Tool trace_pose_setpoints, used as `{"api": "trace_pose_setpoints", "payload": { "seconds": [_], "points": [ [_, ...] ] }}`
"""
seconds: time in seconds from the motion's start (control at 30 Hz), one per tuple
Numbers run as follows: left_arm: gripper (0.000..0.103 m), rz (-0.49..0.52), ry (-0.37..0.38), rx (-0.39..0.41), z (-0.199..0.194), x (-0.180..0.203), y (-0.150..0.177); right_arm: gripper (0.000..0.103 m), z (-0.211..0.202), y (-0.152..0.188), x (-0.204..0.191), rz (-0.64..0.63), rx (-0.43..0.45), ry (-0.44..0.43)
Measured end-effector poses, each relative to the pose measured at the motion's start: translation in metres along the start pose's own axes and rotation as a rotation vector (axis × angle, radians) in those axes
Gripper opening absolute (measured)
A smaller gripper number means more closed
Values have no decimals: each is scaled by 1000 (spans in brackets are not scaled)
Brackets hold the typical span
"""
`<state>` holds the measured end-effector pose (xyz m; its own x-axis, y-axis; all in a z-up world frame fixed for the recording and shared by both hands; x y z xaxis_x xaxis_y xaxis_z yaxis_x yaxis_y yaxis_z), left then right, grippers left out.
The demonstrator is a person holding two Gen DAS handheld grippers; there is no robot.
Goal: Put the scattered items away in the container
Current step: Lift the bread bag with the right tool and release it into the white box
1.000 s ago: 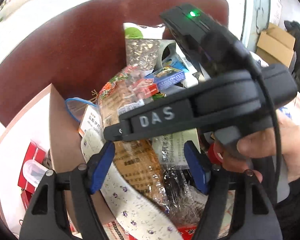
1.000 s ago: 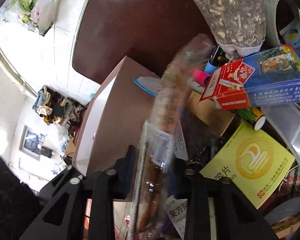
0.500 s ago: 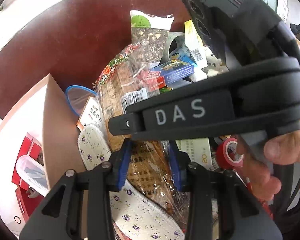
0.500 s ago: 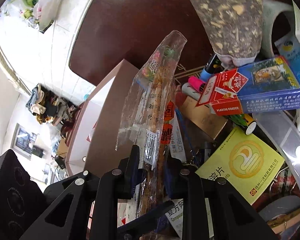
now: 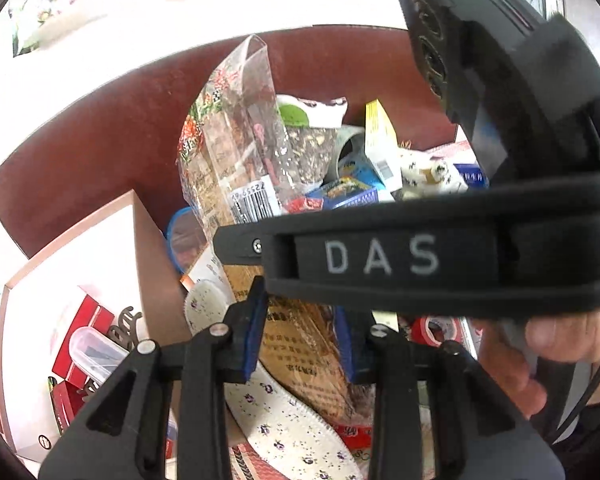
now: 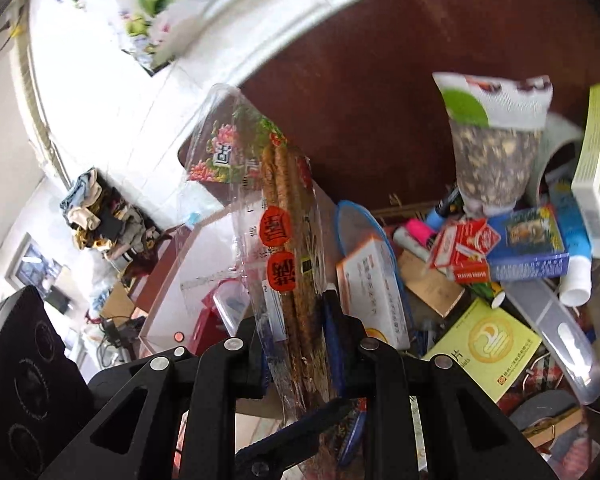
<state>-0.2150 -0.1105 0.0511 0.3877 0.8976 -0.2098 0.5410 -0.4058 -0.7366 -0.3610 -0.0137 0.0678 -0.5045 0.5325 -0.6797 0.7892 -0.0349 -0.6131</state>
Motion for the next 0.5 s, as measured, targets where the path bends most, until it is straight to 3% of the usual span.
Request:
{"api": "trace_pose_setpoints", "payload": {
  "seconds": [0.5],
  "points": [
    [29, -127, -5, 134, -47, -38, -11, 25, -10, -17, -57, -140, 98, 56]
  ]
}}
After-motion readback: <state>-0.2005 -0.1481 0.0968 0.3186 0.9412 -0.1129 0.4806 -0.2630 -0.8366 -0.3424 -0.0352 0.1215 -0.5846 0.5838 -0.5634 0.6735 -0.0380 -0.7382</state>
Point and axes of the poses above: each gripper's, at about its wrist camera, not at the fingertips, and z roughly the way its jaws point, x to its right, y to its underside, the point moved 3 cm from there along z, roughly the way its jaws point, and after that the axes turned 10 degrees about -y, right-handed, at the moved point
